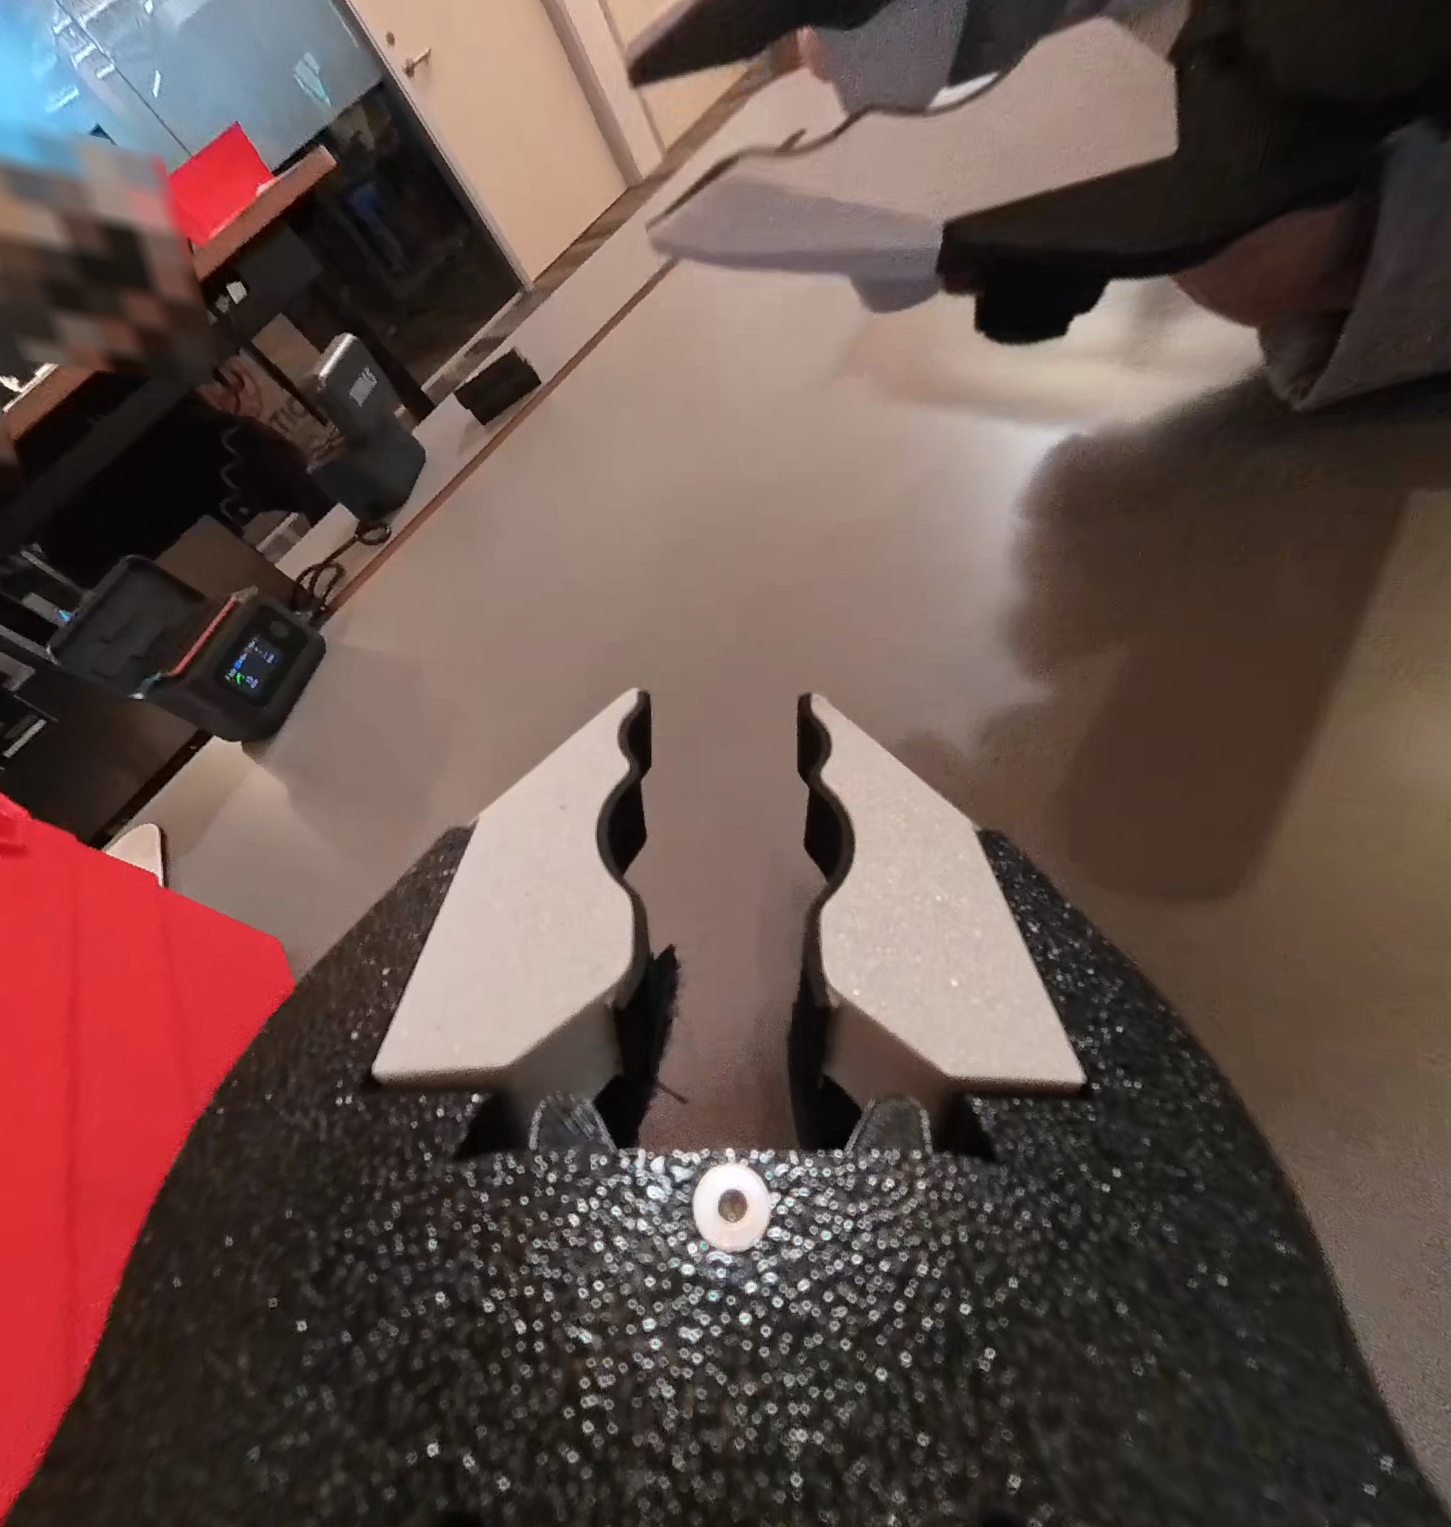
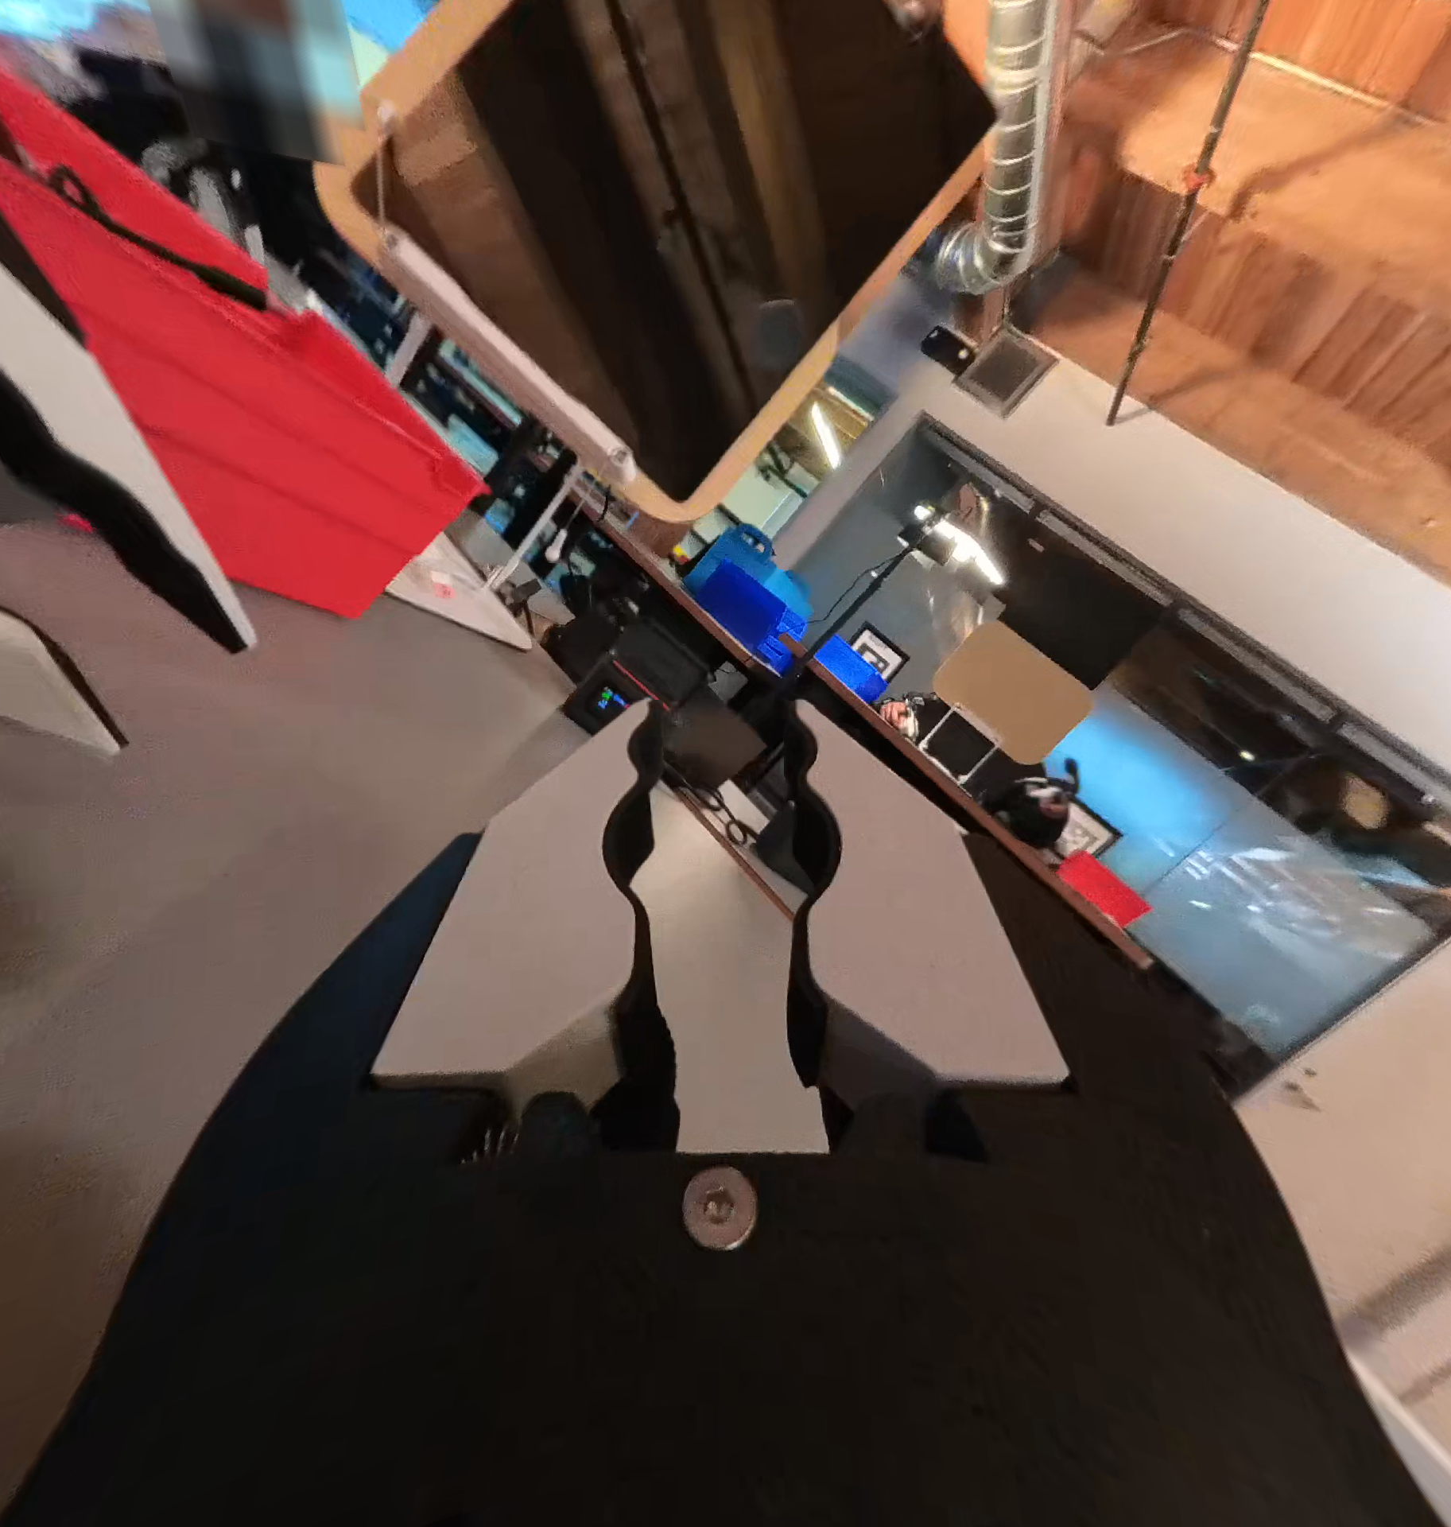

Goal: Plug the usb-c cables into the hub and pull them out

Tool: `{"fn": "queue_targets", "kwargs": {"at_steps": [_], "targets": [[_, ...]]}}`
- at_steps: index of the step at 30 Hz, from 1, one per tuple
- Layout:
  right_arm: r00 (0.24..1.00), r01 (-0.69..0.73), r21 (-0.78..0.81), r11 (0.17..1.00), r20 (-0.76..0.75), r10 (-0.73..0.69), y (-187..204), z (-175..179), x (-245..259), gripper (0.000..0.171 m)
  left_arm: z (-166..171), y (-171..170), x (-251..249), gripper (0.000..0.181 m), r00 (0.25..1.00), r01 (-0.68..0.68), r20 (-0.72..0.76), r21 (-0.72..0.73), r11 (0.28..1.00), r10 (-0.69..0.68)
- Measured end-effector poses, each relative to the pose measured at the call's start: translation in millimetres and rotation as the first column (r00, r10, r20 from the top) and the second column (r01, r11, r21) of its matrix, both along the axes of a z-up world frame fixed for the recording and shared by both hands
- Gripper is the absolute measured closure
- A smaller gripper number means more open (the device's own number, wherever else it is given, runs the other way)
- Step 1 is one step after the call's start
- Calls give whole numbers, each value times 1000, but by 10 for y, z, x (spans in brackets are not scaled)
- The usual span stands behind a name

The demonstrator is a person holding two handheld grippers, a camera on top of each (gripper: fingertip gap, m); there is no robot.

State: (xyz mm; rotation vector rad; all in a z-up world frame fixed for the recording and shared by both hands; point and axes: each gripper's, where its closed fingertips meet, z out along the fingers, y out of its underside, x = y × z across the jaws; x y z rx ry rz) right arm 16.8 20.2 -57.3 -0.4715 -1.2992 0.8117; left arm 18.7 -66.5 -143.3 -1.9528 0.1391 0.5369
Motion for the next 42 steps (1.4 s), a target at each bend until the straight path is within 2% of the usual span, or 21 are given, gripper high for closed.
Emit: {"fn": "queue_targets", "kwargs": {"at_steps": [2, 4, 6, 8, 10, 12, 13, 15, 18, 20, 23, 28, 30, 32, 33, 35, 38, 42], "targets": [[1000, -26, -66, 997, 6, 26, 58, -42, 52, 144, 19, 4, 18, 148, 1000, 9, 11, 12, 1000, -9], [999, 3, -82, 997, 32, -1, 130, -91, 21, 145, 124, -25, 149, 139, 991, 9, 135, 5, 1000, -10], [999, 9, -76, 997, 54, -5, 139, -139, -14, 146, 581, -79, 360, 136, 971, 40, 231, 115, 993, -66], [998, -4, -67, 998, 66, 9, 96, -163, -25, 147, 1131, -224, 372, 131, 975, 54, 198, 228, 972, -100], [998, -21, -51, 999, 66, 24, 47, -167, -20, 149, 1524, -485, 15, 128, 988, -53, 152, 233, 971, 18], [998, -27, -44, 999, 63, 30, 25, -160, -12, 149, 1672, -825, -580, 125, 952, -246, 216, 122, 962, 216], [997, -31, -50, 998, 62, 34, 21, -154, -9, 149, 1620, -1007, -880, 123, 904, -324, 299, 14, 946, 305], [997, -40, -71, 997, 62, 44, 15, -148, -8, 150, 1463, -1292, -1394, 117, 771, -396, 484, -143, 907, 413], [996, -39, -81, 996, 71, 45, 23, -161, -10, 149, 1056, -1534, -2092, 126, 586, -447, 610, -305, 841, 533], [996, -43, -90, 995, 77, 50, 24, -170, -9, 150, 694, -1607, -2317, 127, 467, -425, 649, -431, 796, 601], [994, -45, -106, 993, 90, 54, 29, -187, -17, 150, 270, -1717, -2472, 127, 379, -401, 585, -595, 697, 717], [992, -51, -113, 992, 111, 63, 15, -219, -32, 149, -127, -1827, -2471, 116, 268, -306, 505, -763, 570, 820], [991, -53, -111, 992, 117, 66, 6, -230, -38, 149, -214, -1797, -2435, 117, 210, -251, 539, -776, 578, 815], [989, -57, -110, 992, 127, 71, -6, -245, -45, 149, -246, -1712, -2376, 139, 164, -185, 608, -754, 630, 777], [989, -60, -109, 992, 131, 74, -13, -253, -48, 149, -243, -1690, -2368, 152, 153, -171, 628, -744, 646, 763], [988, -62, -108, 992, 138, 76, -20, -264, -56, 149, -218, -1718, -2358, 167, 185, -160, 618, -748, 644, 764], [987, -63, -109, 992, 141, 79, -24, -267, -66, 150, -3, -1670, -2296, 172, 290, -161, 640, -700, 696, 711], [987, -63, -111, 992, 142, 78, -27, -266, -85, 151, 629, -1505, -2198, 174, 454, -203, 683, -546, 813, 572]]}}
